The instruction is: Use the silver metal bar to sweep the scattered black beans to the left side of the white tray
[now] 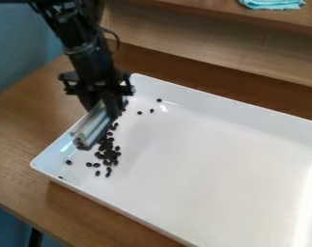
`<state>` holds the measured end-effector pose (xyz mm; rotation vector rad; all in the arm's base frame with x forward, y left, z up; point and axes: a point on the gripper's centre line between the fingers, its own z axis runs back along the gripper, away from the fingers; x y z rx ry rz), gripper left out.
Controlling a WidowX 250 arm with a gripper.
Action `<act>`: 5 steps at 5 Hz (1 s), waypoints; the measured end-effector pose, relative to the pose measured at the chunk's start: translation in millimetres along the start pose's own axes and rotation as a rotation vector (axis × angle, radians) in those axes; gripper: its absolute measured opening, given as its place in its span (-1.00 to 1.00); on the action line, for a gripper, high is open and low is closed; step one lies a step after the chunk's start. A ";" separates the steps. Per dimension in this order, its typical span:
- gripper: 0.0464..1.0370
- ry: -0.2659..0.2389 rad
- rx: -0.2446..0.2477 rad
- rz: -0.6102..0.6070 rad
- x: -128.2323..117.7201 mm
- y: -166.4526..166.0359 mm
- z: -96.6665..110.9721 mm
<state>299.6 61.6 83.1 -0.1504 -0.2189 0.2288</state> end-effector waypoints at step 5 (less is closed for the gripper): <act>-0.30 -0.109 0.175 -0.015 8.0 15.4 -51.6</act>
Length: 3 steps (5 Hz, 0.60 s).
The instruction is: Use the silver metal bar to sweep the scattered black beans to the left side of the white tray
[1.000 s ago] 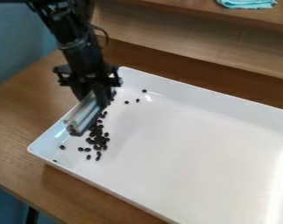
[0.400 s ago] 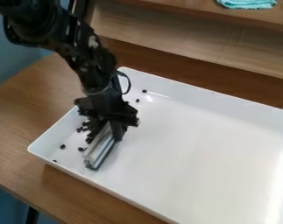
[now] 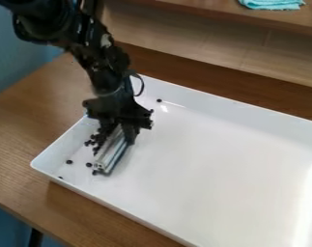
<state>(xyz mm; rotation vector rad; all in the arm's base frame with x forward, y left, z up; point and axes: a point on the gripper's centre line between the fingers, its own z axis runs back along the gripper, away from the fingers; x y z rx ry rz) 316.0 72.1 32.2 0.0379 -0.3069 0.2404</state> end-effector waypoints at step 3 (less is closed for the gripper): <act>-0.30 0.062 0.036 -0.020 -2.9 17.7 5.5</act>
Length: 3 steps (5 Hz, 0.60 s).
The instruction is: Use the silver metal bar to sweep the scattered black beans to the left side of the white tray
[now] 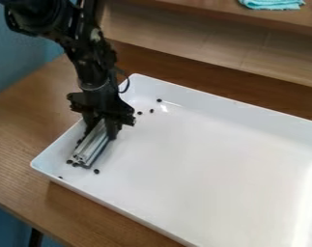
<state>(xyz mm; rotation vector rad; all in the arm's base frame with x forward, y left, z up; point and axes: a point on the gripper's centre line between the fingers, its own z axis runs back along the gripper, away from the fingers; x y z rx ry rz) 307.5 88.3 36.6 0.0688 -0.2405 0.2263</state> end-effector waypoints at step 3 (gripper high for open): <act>-0.30 0.008 -0.183 -0.025 -18.3 -81.0 30.6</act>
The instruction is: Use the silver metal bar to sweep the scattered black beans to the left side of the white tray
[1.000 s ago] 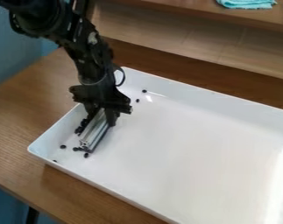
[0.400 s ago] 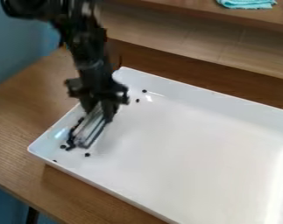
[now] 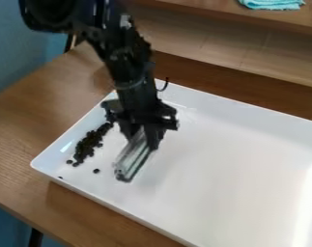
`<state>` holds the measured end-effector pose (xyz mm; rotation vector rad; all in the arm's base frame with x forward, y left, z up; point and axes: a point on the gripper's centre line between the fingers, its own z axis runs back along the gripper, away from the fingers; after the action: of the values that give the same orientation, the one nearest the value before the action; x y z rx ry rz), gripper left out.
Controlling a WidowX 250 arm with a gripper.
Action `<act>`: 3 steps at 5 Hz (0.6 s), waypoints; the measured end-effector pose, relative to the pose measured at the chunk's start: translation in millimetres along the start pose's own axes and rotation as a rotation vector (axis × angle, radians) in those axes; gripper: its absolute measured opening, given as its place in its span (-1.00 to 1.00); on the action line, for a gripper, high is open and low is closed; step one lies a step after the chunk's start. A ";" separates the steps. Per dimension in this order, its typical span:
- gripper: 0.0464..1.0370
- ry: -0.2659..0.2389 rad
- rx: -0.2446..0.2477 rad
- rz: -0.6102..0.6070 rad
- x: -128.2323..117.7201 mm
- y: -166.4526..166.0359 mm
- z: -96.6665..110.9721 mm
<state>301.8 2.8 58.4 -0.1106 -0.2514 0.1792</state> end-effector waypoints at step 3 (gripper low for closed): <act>-0.30 -0.098 0.091 -0.030 -6.5 31.8 -20.1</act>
<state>295.6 30.9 33.4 -0.0079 -0.3416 0.1661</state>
